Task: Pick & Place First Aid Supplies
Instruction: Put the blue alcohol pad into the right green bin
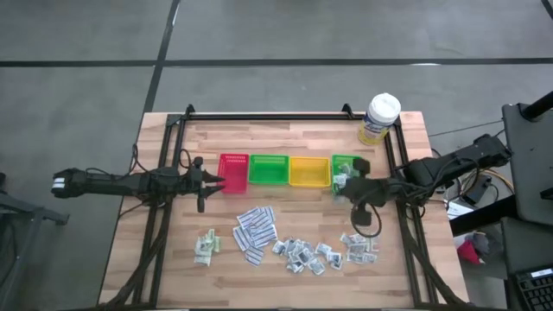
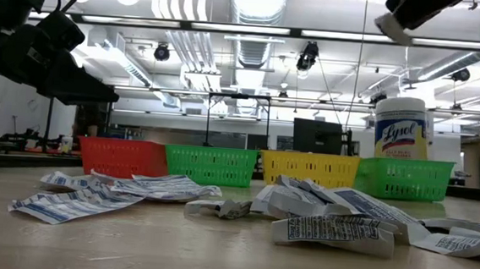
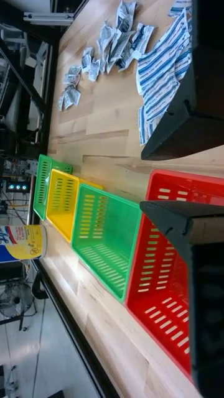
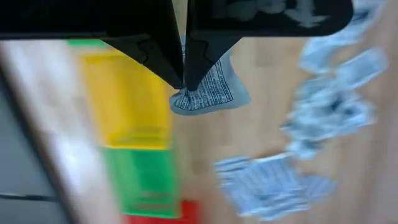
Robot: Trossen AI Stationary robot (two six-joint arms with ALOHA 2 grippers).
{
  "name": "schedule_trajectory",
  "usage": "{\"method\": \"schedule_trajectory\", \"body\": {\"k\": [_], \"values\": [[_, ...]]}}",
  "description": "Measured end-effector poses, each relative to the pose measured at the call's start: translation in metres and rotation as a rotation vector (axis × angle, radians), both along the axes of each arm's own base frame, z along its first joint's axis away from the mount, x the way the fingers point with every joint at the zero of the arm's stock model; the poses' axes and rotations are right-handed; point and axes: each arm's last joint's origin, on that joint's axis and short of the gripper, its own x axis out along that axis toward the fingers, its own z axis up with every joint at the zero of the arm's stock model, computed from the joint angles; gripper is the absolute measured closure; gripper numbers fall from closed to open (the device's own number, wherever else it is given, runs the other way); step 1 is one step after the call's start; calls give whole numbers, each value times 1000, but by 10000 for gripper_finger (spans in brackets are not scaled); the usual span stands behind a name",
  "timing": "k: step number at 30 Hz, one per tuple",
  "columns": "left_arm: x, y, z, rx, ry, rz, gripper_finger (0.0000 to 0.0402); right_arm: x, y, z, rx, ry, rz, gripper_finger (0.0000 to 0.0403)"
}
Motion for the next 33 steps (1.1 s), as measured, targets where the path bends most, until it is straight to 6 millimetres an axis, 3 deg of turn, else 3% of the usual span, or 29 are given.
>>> {"method": "schedule_trajectory", "body": {"k": [7, 18, 27, 33], "values": [[0, 0, 0, 0, 0, 0, 289, -10, -10, -6, -64, 22, -277, 394], [0, 0, 0, -1, -1, 0, 289, -17, -41, -14, 89, -16, -798, 394], [0, 0, 0, 0, -1, 0, 289, -16, -65, -16, 206, -100, -1098, 394], [0, 0, 0, 0, -1, 0, 289, -5, -70, -31, 275, -32, -1193, 394]]}}
